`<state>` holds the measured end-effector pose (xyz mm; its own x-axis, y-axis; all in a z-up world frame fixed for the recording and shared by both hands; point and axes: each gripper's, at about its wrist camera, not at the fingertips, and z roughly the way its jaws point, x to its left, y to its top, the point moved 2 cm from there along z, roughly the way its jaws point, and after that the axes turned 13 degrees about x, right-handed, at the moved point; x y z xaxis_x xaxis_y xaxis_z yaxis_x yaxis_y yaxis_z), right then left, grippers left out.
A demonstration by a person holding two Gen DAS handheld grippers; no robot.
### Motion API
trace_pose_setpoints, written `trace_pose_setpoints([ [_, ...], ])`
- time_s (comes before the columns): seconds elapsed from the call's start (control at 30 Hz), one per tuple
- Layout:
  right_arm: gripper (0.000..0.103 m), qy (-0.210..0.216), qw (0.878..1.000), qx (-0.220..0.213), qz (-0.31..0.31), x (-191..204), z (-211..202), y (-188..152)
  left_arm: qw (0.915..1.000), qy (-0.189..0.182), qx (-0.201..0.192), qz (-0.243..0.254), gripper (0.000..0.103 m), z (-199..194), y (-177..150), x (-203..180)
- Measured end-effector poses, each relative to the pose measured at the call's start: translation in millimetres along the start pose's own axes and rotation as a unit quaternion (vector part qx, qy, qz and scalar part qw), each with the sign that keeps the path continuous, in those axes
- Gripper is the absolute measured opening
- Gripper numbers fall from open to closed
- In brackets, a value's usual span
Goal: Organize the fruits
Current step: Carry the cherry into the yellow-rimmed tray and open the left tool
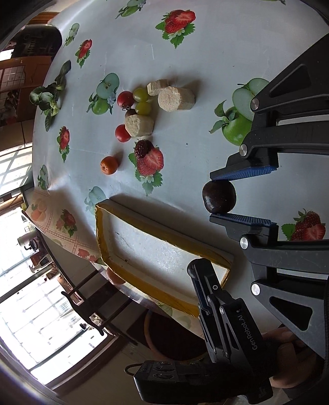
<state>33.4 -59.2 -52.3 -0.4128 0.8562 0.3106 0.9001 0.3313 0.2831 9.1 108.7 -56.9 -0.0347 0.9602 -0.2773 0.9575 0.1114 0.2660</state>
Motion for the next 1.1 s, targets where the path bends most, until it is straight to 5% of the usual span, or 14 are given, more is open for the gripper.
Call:
trace_pose_setpoints([
  [0.6, 0.026, 0.026, 0.997, 0.016, -0.066, 85.9, 30.1, 17.7, 0.9984, 0.028, -0.012, -0.048, 0.020, -19.6, -5.7, 72.2],
  [1.1, 0.026, 0.000, 0.990, 0.090, -0.107, 136.0, 121.3, 46.8, 0.9959, 0.048, 0.016, -0.075, 0.020, 5.9, 10.8, 125.8],
])
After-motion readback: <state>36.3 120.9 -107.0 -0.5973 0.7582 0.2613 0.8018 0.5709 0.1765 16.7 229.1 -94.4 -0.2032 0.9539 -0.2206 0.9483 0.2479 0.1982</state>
